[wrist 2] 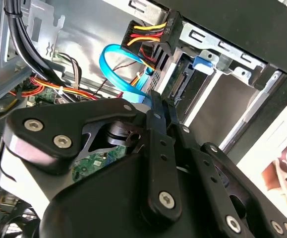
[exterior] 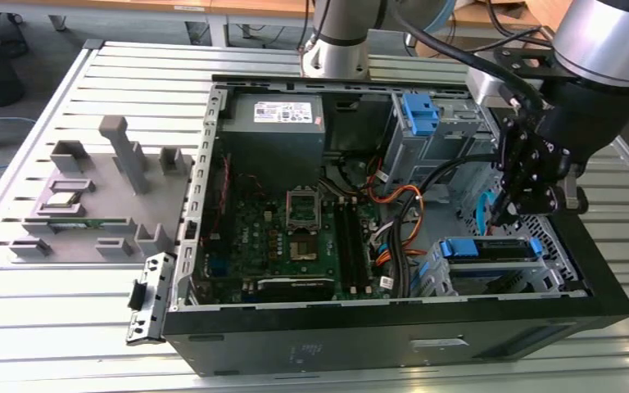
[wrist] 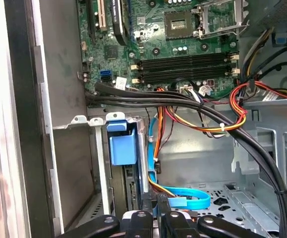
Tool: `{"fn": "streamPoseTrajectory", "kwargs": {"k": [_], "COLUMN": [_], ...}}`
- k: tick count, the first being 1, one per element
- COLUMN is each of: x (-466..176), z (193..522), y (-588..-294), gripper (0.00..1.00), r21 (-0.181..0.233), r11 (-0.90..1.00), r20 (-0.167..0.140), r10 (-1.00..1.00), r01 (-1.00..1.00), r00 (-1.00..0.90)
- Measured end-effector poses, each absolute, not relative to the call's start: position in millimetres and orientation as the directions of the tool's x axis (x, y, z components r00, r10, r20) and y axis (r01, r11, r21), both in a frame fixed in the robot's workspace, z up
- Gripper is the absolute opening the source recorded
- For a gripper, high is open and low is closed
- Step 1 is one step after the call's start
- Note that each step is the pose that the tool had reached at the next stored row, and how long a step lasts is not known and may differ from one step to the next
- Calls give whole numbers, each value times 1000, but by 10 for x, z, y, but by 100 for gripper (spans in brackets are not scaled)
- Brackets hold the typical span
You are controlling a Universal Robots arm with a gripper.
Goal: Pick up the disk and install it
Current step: 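Insert the first disk wire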
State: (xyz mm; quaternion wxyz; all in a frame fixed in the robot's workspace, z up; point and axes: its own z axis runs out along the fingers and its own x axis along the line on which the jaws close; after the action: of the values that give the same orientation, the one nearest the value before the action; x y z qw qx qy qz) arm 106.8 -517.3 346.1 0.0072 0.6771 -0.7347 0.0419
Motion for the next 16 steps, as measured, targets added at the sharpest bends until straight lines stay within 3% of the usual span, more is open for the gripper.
{"fn": "streamPoseTrajectory", "kwargs": {"k": [16], "x": [1067], "z": [3448], "y": [-5306], "gripper": [16], "r21": [-54], "r11": [4], "r20": [68], "r10": [-998], "r01": [-999], "r00": [-7]}}
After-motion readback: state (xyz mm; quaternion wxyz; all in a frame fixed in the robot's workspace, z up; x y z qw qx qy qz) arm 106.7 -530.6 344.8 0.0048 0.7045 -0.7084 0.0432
